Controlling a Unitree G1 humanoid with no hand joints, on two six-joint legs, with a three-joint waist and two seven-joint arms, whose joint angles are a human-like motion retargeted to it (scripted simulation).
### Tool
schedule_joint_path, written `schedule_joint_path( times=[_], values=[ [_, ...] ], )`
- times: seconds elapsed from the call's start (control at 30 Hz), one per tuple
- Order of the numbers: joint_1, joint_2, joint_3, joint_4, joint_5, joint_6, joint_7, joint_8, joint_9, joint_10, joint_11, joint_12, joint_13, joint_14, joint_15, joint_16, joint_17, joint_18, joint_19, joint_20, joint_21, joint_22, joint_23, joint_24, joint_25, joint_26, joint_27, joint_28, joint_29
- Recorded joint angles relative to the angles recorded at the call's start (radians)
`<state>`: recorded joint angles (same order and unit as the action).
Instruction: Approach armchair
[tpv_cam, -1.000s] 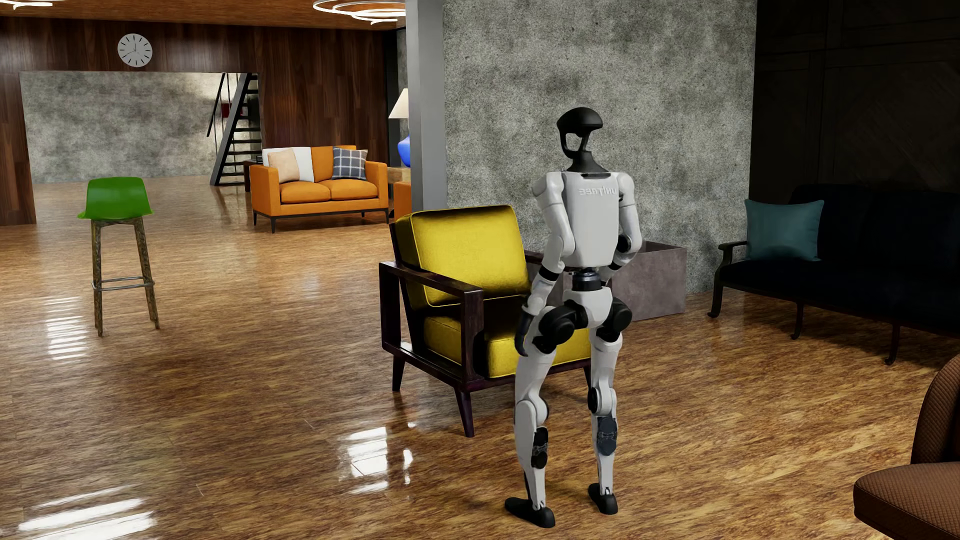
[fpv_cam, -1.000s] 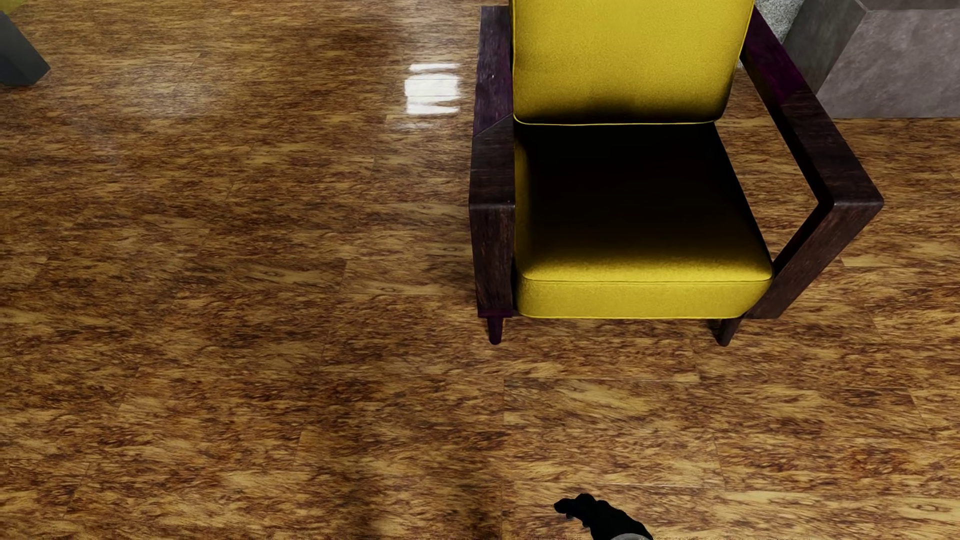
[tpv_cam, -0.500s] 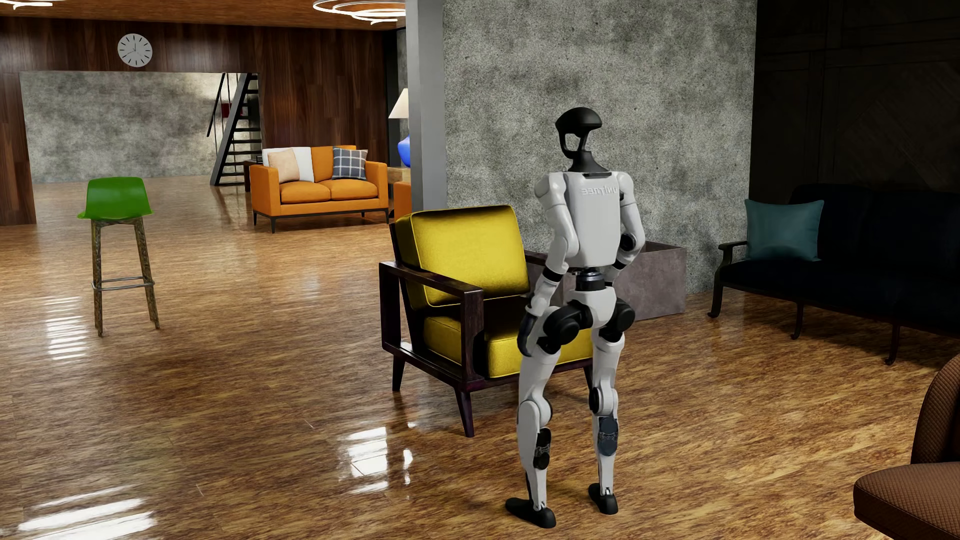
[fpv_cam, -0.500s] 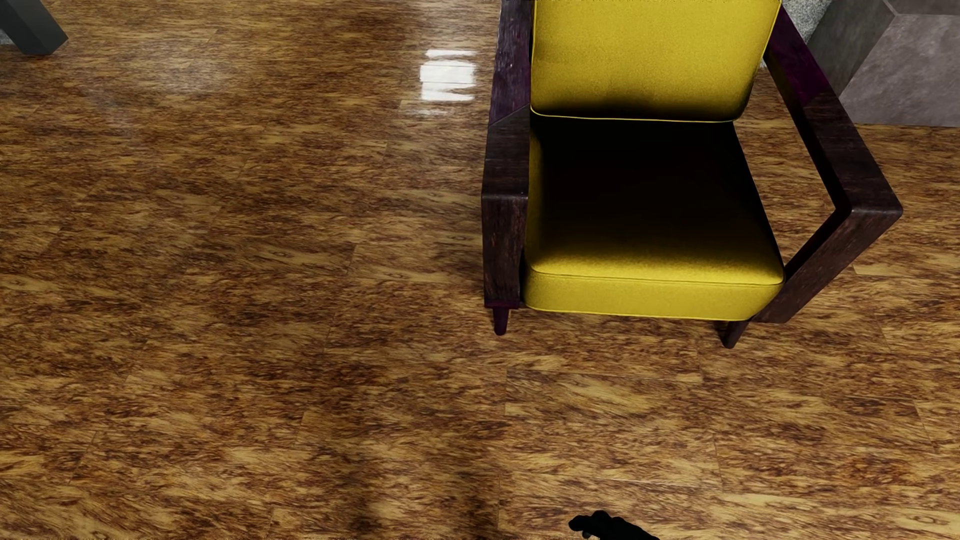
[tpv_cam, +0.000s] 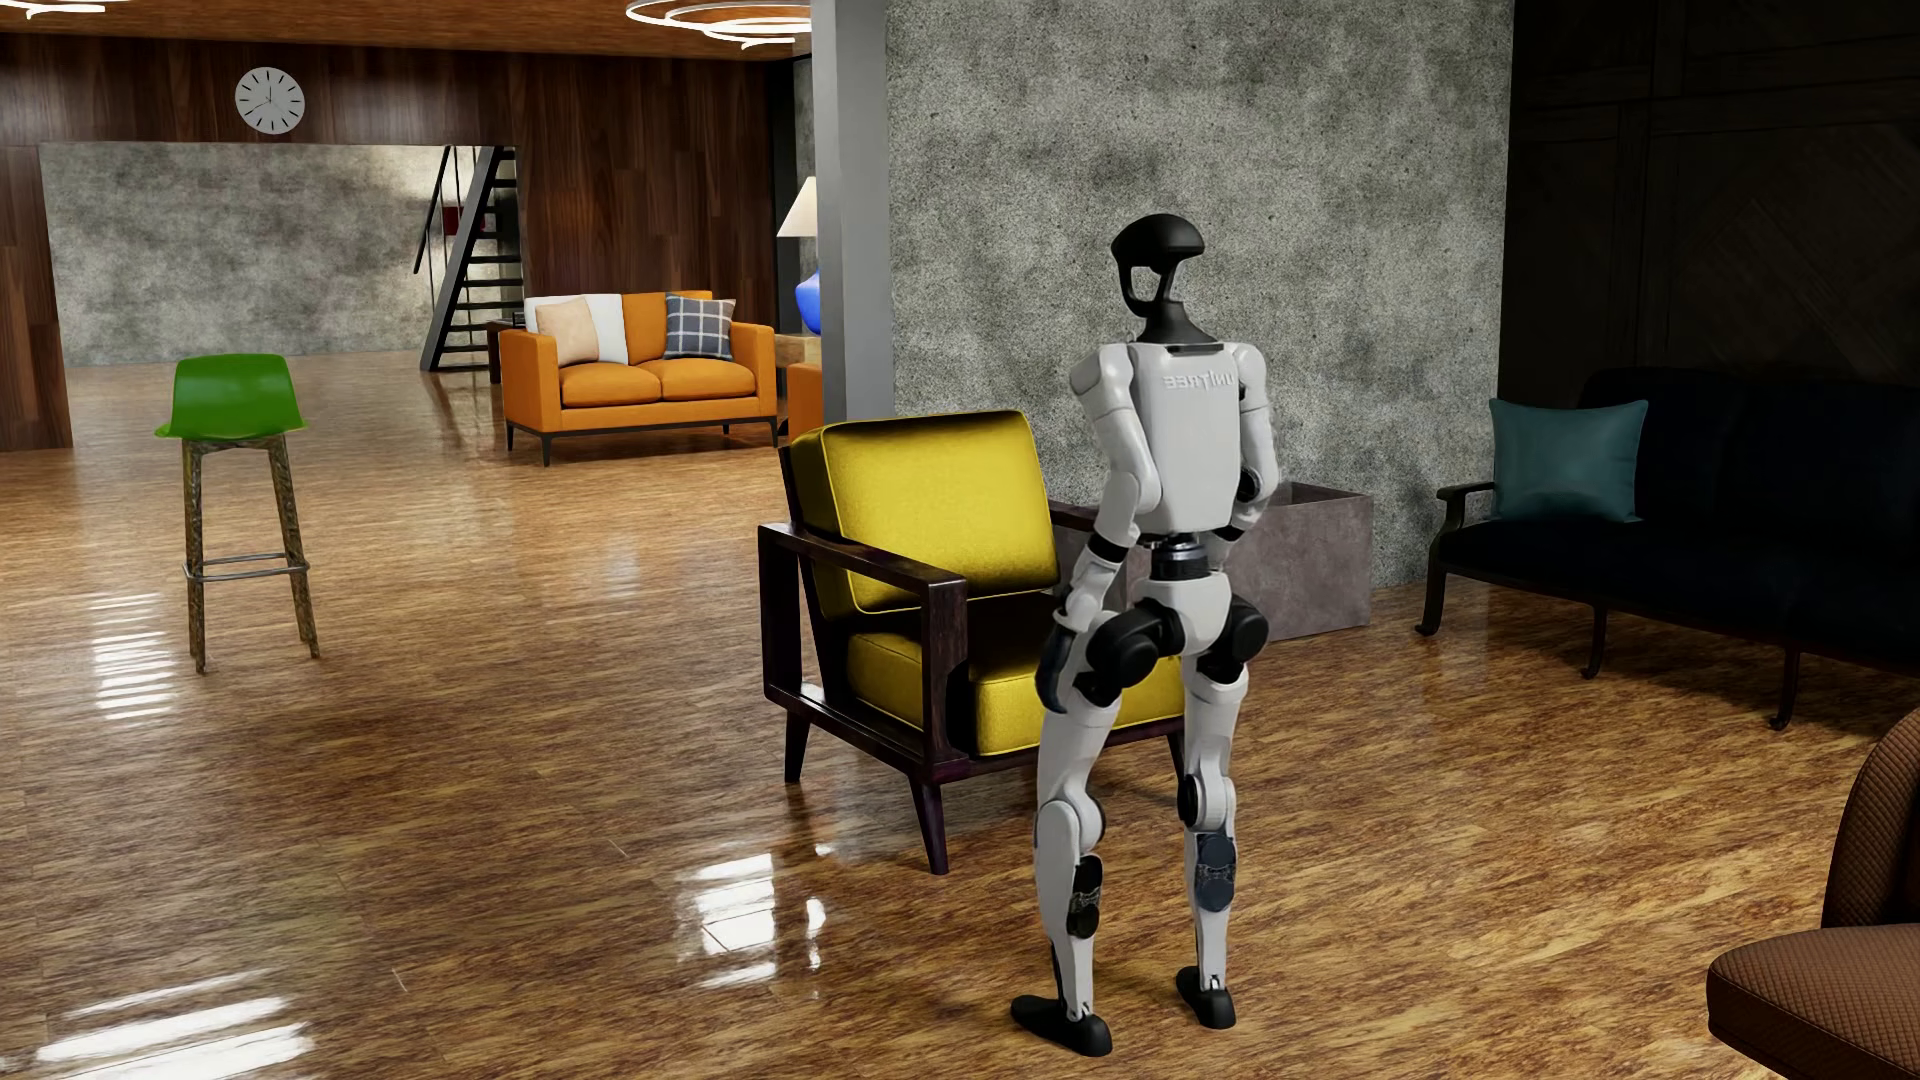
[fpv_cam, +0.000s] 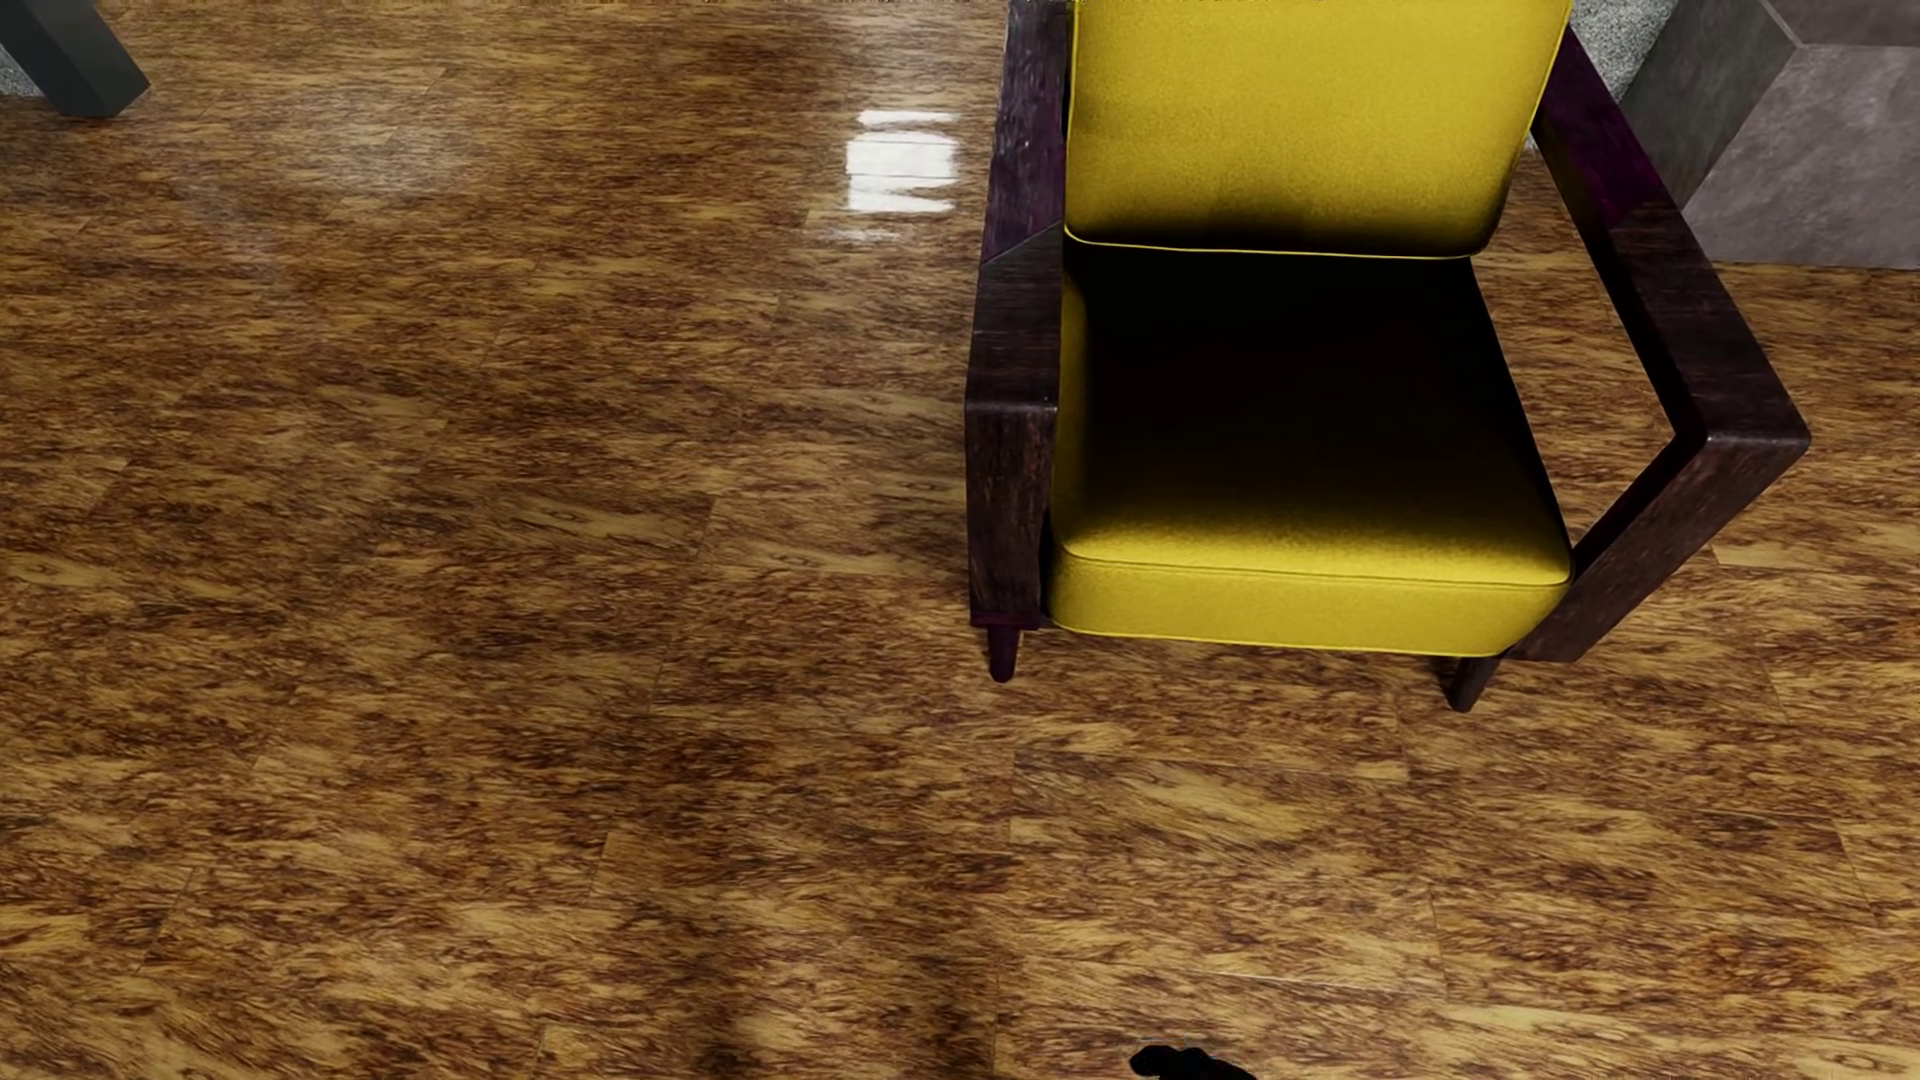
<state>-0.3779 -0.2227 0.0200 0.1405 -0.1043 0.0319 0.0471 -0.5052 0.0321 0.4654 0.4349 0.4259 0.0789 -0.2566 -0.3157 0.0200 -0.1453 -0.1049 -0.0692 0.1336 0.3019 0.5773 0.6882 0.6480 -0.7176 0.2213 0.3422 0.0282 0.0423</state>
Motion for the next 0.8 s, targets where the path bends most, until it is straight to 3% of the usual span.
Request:
schedule_joint_path(
  times=[0.1, 0.27, 0.4, 0.47, 0.53, 0.57, 0.67, 0.7, 0.8],
  values=[
    [0.006, -0.001, 0.002, 0.000, -0.001, 0.000, 0.006, 0.002, 0.001, -0.011, 0.000, -0.014, -0.045, -0.004, -0.003, -0.003, 0.002, -0.009, 0.000, 0.007, 0.048, 0.010, 0.125, 0.001, 0.025, -0.001, 0.033, -0.002, -0.005],
    [0.048, -0.014, -0.006, 0.016, 0.002, -0.008, 0.049, 0.035, 0.003, -0.068, 0.020, -0.015, -0.019, 0.002, -0.029, -0.003, -0.024, -0.048, -0.011, 0.011, 0.083, 0.015, 0.110, 0.005, 0.066, -0.015, -0.010, 0.003, -0.026],
    [0.051, -0.020, -0.013, 0.087, 0.062, -0.017, 0.120, 0.111, 0.002, 0.000, 0.026, -0.007, -0.003, -0.012, -0.042, 0.022, -0.025, -0.022, -0.030, 0.000, 0.092, 0.060, 0.070, 0.017, 0.070, 0.006, -0.016, 0.000, -0.040],
    [-0.027, -0.033, -0.003, 0.164, 0.109, -0.008, 0.156, 0.154, 0.005, 0.194, 0.056, -0.006, 0.000, 0.001, -0.060, 0.034, -0.025, 0.037, -0.042, 0.009, 0.103, 0.060, 0.053, 0.013, 0.056, 0.012, -0.017, -0.001, -0.037],
    [-0.103, -0.034, 0.020, 0.226, 0.155, 0.007, 0.202, 0.199, 0.009, 0.364, 0.075, -0.005, 0.010, 0.013, -0.074, 0.027, -0.031, 0.223, -0.050, 0.018, 0.095, 0.048, 0.029, 0.000, 0.053, 0.009, -0.013, 0.011, -0.030],
    [-0.152, -0.026, 0.036, 0.189, 0.172, 0.011, 0.154, 0.227, 0.011, 0.436, 0.074, -0.004, 0.015, 0.005, -0.078, 0.022, -0.037, 0.221, -0.051, 0.012, 0.093, 0.041, 0.013, 0.000, 0.049, 0.002, -0.010, 0.015, -0.023],
    [-0.254, 0.003, 0.062, -0.043, 0.201, 0.011, -0.031, 0.303, 0.012, 0.468, 0.060, 0.014, 0.015, 0.020, -0.086, 0.012, -0.063, -0.006, -0.050, -0.020, 0.105, 0.009, -0.042, 0.004, 0.030, -0.025, -0.021, 0.009, -0.003],
    [-0.265, 0.011, 0.062, -0.099, 0.206, 0.009, -0.051, 0.324, 0.011, 0.413, 0.054, 0.021, 0.008, 0.023, -0.089, 0.008, -0.070, -0.048, -0.050, -0.028, 0.111, -0.002, -0.059, 0.003, 0.028, -0.031, -0.025, 0.009, 0.003],
    [-0.256, 0.035, 0.055, -0.133, 0.234, 0.008, 0.056, 0.382, 0.005, 0.166, 0.033, 0.031, -0.030, 0.044, -0.102, 0.011, -0.068, -0.065, -0.055, -0.043, 0.124, -0.004, -0.091, 0.002, 0.030, -0.028, -0.029, 0.007, 0.003]
  ],
)
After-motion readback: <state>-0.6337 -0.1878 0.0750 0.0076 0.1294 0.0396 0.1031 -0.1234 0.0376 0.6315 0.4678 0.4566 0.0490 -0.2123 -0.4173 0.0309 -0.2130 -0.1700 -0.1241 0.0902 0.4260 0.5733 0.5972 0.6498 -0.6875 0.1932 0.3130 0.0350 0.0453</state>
